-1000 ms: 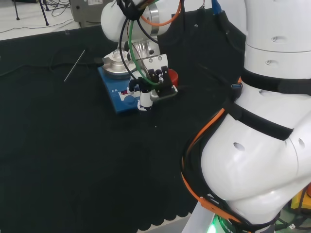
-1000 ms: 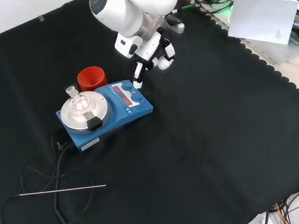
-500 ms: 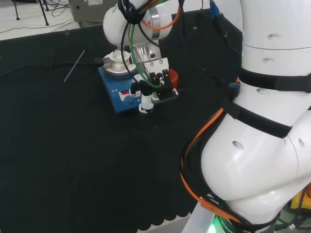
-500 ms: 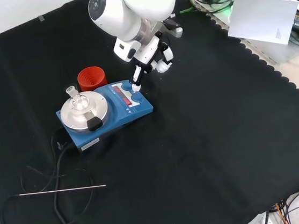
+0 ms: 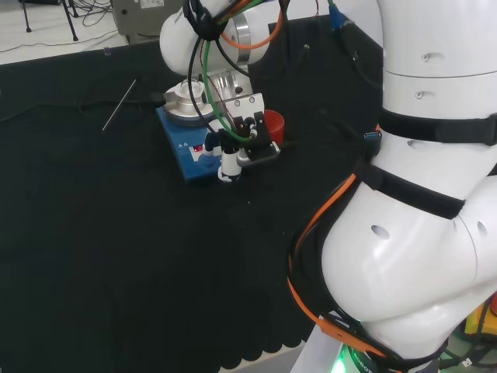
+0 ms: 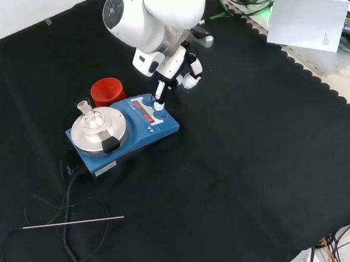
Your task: Turn on the heater.
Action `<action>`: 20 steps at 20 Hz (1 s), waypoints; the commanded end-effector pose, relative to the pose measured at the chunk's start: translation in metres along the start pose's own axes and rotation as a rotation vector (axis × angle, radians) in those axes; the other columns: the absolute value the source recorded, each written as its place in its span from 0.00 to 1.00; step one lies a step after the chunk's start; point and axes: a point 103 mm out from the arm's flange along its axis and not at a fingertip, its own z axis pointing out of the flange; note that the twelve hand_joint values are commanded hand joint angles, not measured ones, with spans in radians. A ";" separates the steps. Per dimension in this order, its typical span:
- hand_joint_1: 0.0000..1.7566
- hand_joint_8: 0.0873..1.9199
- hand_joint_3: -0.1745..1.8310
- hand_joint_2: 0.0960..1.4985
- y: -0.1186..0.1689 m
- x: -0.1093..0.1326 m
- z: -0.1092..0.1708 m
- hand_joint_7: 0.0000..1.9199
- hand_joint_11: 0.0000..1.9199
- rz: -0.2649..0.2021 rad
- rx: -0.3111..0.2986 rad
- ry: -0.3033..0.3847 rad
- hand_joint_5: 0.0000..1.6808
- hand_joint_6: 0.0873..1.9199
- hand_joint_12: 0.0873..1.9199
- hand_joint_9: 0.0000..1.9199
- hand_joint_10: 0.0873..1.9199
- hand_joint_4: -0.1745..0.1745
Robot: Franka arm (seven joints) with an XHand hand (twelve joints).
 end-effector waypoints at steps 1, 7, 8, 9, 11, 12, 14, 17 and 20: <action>0.90 0.86 0.77 0.28 0.003 0.005 0.002 0.97 1.00 0.004 -0.005 -0.026 0.19 0.05 0.91 1.00 0.89 0.30; 0.90 0.86 0.77 0.28 0.006 0.000 0.003 0.97 1.00 0.003 0.004 -0.008 0.19 0.05 0.91 1.00 0.89 0.31; 0.90 0.86 0.77 0.28 0.007 -0.003 0.003 0.97 1.00 0.003 0.006 -0.002 0.19 0.05 0.91 1.00 0.89 0.31; 0.90 0.86 0.77 0.28 0.007 -0.006 0.003 0.97 1.00 0.004 0.007 0.005 0.19 0.05 0.91 1.00 0.89 0.31; 0.90 0.86 0.77 0.28 0.008 -0.011 0.004 0.97 1.00 0.009 0.008 0.011 0.19 0.05 0.91 1.00 0.89 0.31; 0.90 0.86 0.77 0.28 0.007 -0.012 0.004 0.97 1.00 0.012 0.008 0.013 0.19 0.05 0.90 1.00 0.89 0.31; 0.90 0.86 0.77 0.28 0.007 -0.015 0.005 0.97 1.00 0.018 0.010 0.015 0.20 0.05 0.90 1.00 0.89 0.31; 0.90 0.86 0.77 0.28 0.006 -0.005 0.006 0.97 1.00 0.034 0.016 -0.002 0.20 0.05 0.90 1.00 0.89 0.31; 0.90 0.86 0.77 0.28 0.006 -0.003 0.007 0.97 1.00 0.035 0.015 0.000 0.20 0.05 0.90 1.00 0.89 0.31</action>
